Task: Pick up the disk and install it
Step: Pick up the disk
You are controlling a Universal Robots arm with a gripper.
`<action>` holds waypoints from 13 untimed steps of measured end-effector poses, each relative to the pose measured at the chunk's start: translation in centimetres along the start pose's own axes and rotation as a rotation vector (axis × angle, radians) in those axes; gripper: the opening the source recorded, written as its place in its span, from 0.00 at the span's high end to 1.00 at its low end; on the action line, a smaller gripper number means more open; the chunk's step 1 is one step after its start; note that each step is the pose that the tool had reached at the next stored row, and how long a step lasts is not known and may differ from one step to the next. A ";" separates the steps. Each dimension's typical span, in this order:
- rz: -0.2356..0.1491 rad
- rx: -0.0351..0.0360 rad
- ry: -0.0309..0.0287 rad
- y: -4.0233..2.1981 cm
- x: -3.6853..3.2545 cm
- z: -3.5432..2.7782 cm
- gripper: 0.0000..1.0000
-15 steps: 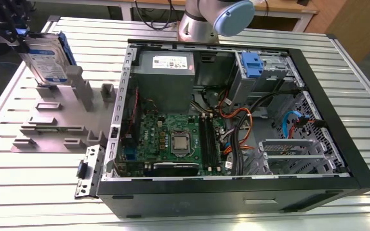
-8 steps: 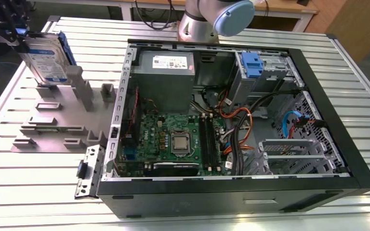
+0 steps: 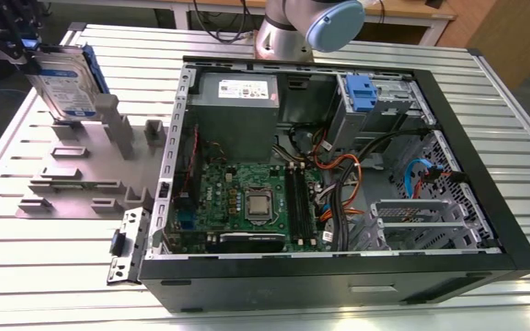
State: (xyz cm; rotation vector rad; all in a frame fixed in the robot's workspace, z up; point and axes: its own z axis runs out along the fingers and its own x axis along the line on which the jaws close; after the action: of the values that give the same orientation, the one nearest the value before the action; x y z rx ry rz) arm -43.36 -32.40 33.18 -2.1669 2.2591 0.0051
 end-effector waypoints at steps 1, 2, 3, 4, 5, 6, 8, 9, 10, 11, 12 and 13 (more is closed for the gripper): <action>0.000 -0.0001 0.0001 0.00 0.00 -0.03 0.64; 0.000 -0.0001 0.0001 0.00 0.00 -0.05 0.64; 0.000 -0.0001 0.0001 0.00 0.00 -0.07 0.64; 0.000 -0.0002 0.0001 0.00 0.00 -0.09 0.64; 0.000 -0.0002 0.0001 0.00 0.00 -0.11 0.64; 0.000 -0.0001 0.0001 0.00 0.00 -0.23 0.64; 0.000 -0.0001 0.0001 0.00 0.00 -0.26 0.64; 0.000 -0.0002 0.0001 0.00 0.00 -0.26 0.64; 0.000 -0.0002 0.0001 0.00 0.00 -0.28 0.64; 0.000 -0.0003 0.0001 0.00 0.00 -0.31 0.64; 0.000 -0.0004 0.0002 0.00 0.00 -0.34 0.64; 0.000 -0.0004 0.0002 0.00 0.00 -0.38 0.64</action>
State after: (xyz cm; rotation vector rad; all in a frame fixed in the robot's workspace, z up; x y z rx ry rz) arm -43.36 -32.40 33.57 -2.1671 2.2595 0.0053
